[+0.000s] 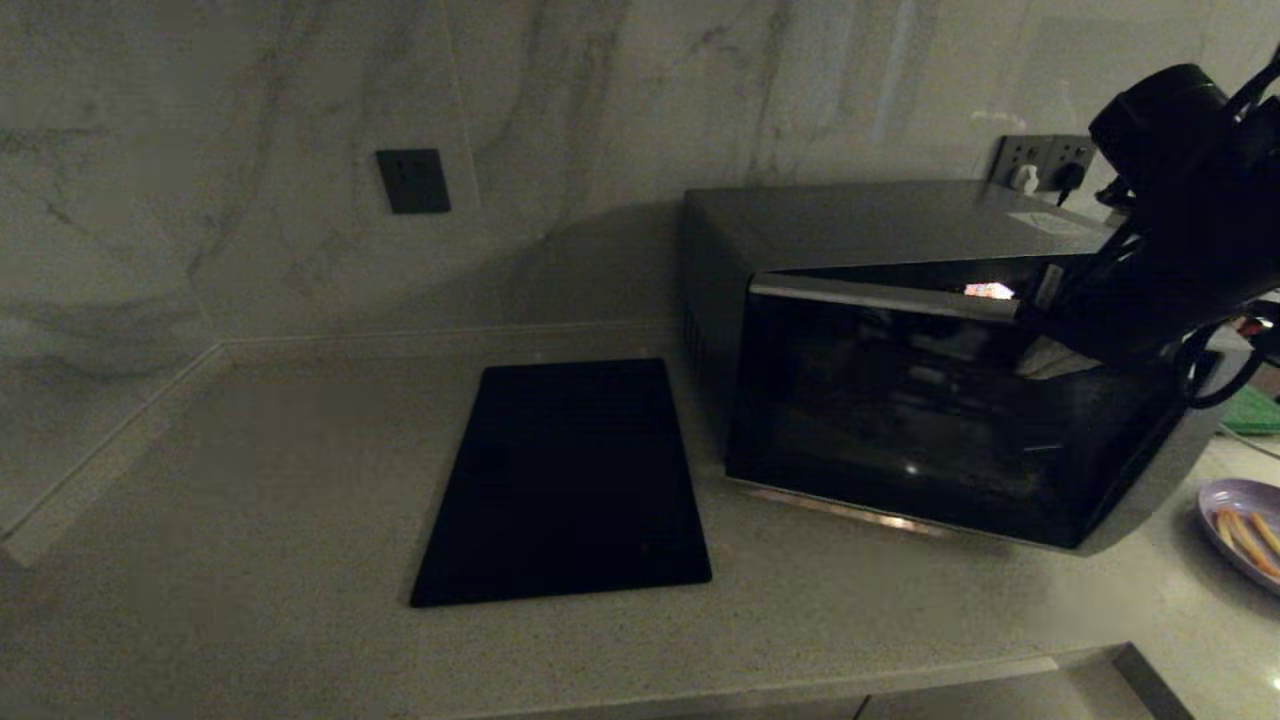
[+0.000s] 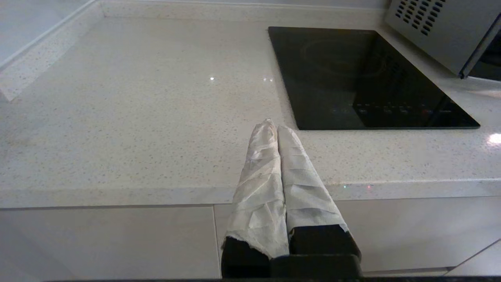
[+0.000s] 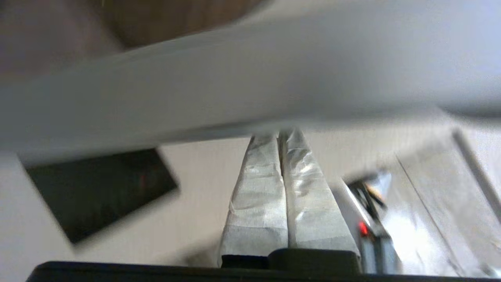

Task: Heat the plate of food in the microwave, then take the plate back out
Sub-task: Close the microwave oven

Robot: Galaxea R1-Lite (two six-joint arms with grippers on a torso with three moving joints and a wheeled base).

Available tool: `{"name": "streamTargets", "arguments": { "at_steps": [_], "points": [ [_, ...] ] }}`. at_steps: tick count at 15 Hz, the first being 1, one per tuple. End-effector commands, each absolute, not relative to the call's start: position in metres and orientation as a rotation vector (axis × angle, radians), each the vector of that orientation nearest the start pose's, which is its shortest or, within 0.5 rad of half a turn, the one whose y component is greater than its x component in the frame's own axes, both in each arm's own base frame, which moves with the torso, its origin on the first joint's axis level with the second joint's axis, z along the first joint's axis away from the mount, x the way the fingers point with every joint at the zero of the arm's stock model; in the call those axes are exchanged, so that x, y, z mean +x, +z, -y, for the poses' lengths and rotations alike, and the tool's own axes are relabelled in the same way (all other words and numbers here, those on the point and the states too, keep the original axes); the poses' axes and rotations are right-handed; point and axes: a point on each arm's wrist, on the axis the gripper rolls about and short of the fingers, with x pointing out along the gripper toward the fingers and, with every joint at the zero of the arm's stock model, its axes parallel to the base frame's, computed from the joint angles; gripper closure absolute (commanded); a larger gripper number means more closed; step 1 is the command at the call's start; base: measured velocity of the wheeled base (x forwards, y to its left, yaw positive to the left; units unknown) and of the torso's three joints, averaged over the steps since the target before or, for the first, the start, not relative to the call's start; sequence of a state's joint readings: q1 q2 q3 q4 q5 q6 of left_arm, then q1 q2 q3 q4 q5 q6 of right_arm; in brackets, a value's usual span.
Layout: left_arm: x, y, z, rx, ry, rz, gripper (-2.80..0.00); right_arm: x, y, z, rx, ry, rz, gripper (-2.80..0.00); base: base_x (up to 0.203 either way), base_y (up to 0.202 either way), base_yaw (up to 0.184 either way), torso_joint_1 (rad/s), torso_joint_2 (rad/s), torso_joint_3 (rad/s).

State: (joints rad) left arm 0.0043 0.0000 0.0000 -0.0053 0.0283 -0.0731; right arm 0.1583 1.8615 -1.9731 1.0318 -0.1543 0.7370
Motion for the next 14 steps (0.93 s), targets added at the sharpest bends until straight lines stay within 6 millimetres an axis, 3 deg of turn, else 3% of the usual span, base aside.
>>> {"name": "streamTargets", "arguments": {
  "at_steps": [1,8,14],
  "points": [
    [-0.023,0.076,-0.001,-0.074,0.034,0.006,0.00,0.328,0.291,-0.033,0.560,-0.382,-0.827,0.00,0.000,0.000,0.000,0.000,0.00,0.000],
    [-0.023,0.076,-0.001,-0.074,0.034,0.006,0.00,0.339,0.293,-0.032,0.552,-0.380,-0.749,0.00,0.000,0.000,0.000,0.000,0.00,0.000],
    [-0.023,0.076,-0.001,-0.074,0.034,0.006,0.00,0.363,0.285,-0.034,0.569,-0.366,-0.656,0.00,0.000,0.000,0.000,0.000,0.00,0.000]
  ]
}}
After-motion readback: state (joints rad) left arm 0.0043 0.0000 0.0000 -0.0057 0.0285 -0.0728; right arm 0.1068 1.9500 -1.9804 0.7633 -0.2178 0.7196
